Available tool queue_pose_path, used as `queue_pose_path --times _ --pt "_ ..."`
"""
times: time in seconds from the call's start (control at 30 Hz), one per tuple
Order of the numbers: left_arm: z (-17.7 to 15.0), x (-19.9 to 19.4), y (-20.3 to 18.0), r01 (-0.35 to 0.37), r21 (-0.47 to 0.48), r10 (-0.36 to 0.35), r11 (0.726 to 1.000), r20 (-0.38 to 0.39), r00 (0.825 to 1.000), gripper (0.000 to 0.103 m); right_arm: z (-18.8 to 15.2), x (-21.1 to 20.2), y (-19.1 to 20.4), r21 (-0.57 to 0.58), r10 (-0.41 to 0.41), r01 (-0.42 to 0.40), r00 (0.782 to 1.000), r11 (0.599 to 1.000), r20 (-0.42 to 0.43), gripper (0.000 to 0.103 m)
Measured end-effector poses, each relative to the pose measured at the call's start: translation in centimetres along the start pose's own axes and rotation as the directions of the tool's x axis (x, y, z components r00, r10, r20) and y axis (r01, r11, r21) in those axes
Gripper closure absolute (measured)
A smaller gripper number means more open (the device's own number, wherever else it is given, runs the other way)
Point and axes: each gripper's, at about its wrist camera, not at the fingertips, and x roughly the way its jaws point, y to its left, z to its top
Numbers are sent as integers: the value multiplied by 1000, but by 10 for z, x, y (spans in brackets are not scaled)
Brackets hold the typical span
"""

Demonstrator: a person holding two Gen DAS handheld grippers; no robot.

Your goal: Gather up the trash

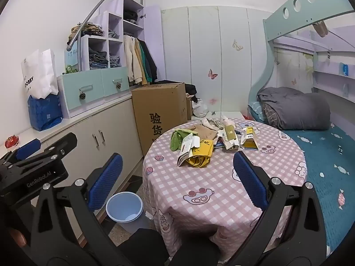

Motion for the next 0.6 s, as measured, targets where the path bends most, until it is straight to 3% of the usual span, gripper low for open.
queue_pose_path --times 0.6 --pt "-1 9 5 -15 13 15 1000 -28 999 4 8 9 3 7 12 -12 1000 1000 0 6"
